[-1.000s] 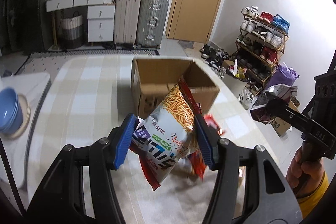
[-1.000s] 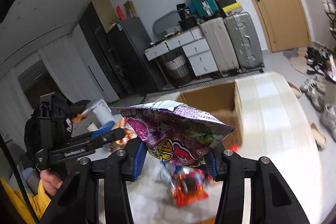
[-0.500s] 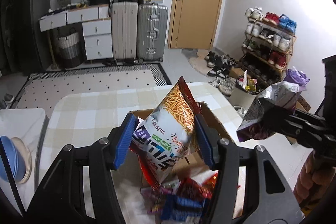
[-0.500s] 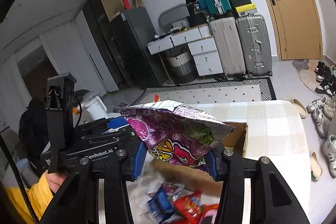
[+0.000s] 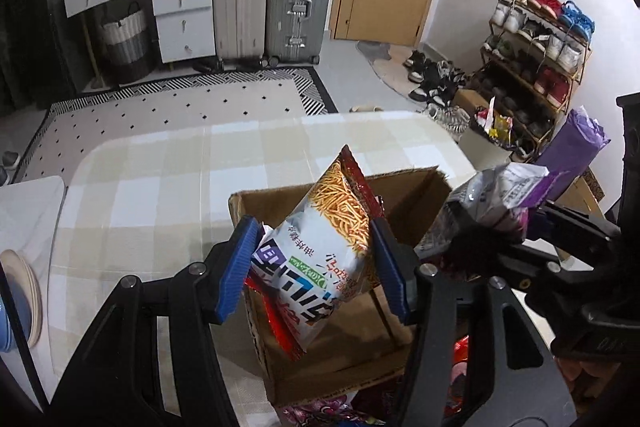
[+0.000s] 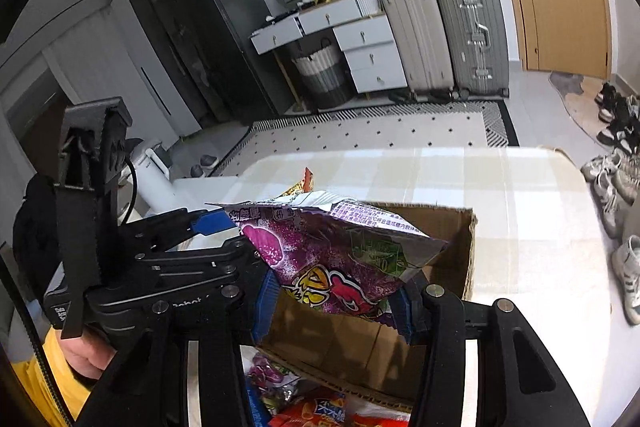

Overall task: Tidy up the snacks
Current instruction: 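Open both grippers to drop the chip bag and candy bag into the box, then move the right gripper to the orange bread loaf and grasp it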

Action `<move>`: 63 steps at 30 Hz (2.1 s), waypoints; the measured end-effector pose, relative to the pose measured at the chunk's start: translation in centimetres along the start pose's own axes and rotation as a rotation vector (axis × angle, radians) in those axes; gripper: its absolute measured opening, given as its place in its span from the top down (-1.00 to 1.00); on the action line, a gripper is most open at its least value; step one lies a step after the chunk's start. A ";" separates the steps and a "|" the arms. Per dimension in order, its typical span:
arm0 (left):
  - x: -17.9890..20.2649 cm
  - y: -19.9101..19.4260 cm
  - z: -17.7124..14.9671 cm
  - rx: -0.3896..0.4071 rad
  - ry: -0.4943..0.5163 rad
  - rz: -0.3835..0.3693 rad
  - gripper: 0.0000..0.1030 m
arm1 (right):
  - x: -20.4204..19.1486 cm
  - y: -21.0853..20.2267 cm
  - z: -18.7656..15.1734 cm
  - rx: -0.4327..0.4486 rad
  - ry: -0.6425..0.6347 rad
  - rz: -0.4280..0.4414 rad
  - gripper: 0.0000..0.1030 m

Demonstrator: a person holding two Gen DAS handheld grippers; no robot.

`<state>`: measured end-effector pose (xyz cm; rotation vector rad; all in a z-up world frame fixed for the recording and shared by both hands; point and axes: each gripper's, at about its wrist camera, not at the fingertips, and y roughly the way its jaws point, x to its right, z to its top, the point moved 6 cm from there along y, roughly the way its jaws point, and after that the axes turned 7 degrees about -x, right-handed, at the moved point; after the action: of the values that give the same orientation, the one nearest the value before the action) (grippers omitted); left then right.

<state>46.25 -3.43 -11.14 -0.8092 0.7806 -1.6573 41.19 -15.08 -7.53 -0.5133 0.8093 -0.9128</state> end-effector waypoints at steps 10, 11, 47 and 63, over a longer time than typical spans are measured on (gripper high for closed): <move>-0.1 4.2 -0.6 -0.039 -0.003 -0.024 -0.11 | 1.1 1.5 -1.4 -0.030 0.024 0.001 0.06; -0.1 4.2 -0.6 -0.036 -0.003 -0.025 -0.11 | 1.1 1.5 -1.6 -0.037 0.027 0.001 0.06; 2.7 -17.7 -13.6 0.206 0.009 0.003 -0.56 | -8.9 -13.3 -9.7 0.224 -0.172 -0.268 -0.63; 3.6 -28.2 -25.4 0.347 -0.036 0.002 -0.99 | -12.7 -21.3 -15.7 0.379 -0.167 -0.363 -0.89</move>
<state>9.65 1.09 -1.52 -0.5906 0.4496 -1.7095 13.75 -16.47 2.73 -0.4007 0.3798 -1.3062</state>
